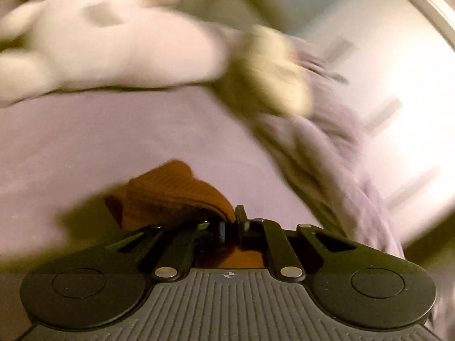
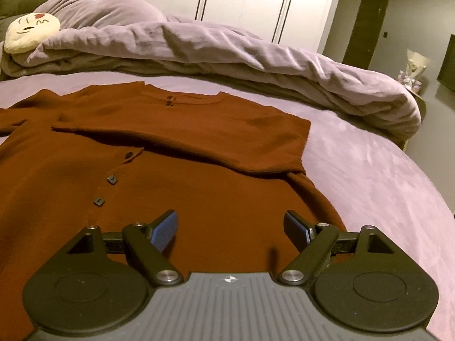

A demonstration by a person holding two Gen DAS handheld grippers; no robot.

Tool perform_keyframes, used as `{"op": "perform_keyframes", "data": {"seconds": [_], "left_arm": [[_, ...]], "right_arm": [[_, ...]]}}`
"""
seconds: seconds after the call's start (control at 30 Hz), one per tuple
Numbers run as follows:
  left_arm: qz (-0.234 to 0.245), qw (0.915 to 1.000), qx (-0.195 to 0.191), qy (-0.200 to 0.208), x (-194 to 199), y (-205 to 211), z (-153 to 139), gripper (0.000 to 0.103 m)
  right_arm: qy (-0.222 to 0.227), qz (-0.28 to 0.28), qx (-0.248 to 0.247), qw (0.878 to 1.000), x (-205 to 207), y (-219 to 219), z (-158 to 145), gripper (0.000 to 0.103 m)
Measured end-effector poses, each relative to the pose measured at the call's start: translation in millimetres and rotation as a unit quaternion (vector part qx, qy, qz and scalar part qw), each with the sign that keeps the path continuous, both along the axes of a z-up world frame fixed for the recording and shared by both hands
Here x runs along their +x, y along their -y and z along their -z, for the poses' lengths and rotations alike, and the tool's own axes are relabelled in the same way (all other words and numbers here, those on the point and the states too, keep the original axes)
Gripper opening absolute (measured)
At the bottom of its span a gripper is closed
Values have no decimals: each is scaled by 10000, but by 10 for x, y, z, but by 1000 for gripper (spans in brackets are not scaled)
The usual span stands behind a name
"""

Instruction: Fold small clothes

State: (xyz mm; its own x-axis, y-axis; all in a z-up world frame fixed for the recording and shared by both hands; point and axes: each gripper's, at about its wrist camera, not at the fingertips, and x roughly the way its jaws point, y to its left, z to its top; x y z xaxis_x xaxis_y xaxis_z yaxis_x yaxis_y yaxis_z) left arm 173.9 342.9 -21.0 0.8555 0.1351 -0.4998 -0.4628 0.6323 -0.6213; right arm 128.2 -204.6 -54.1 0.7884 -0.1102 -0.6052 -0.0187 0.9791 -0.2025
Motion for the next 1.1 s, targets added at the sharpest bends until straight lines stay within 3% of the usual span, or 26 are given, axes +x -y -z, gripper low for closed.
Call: {"op": "perform_keyframes", "data": {"seconds": [0.07, 0.17, 0.23, 0.27, 0.3, 0.4, 0.47, 0.57, 0.63, 0.7, 0.8, 0.9, 1.0, 1.1], "left_arm": [[678, 9967, 424, 101, 207, 468, -177, 9], [1784, 9805, 820, 124, 524, 1292, -269, 10], [2301, 9689, 906, 14, 668, 1733, -195, 36], [2487, 9637, 962, -105, 713, 1923, -137, 71], [2586, 9606, 992, -242, 719, 2076, -71, 82], [2667, 9580, 987, -358, 571, 2281, 93, 87], [2399, 9611, 1226, -607, 389, 2296, 191, 90], [2033, 9565, 1838, -998, 224, 2201, 296, 91], [1833, 9508, 2176, -1224, 176, 2118, 352, 93], [1645, 9462, 2409, -1402, 143, 2027, 397, 93], [1471, 9455, 2476, -1521, 159, 1833, 444, 94], [1358, 9465, 2429, -1633, 143, 1750, 512, 94], [1294, 9469, 2390, -1720, 72, 1663, 564, 94], [1308, 9439, 2467, -1765, 100, 1629, 633, 95]], "right_arm": [[11, 20, 29, 10000, -16, 22, 6, 82], [-4, 70, 123, 9999, -36, 41, 6, 82], [6, 87, 175, 9998, -48, 69, -13, 82], [26, 79, 187, 9998, -54, 85, -29, 82], [50, 61, 188, 9998, -63, 97, -47, 82], [85, 8, 181, 9998, -65, 136, -105, 82], [70, -65, 329, 9994, -43, 160, -143, 82], [-71, -322, 858, 9958, 81, 130, -187, 74], [-236, -563, 1333, 9892, 221, 19, -207, 61], [-476, -896, 1822, 9780, 396, -164, -216, 61], [-738, -1440, 2506, 9545, 702, -513, -172, 58], [-1089, -1582, 2804, 9405, 992, -813, -73, 58], [-1450, -1449, 2891, 9351, 1242, -1041, 105, 58], [-1518, -1335, 3217, 9250, 1379, -1120, 203, 58]]}}
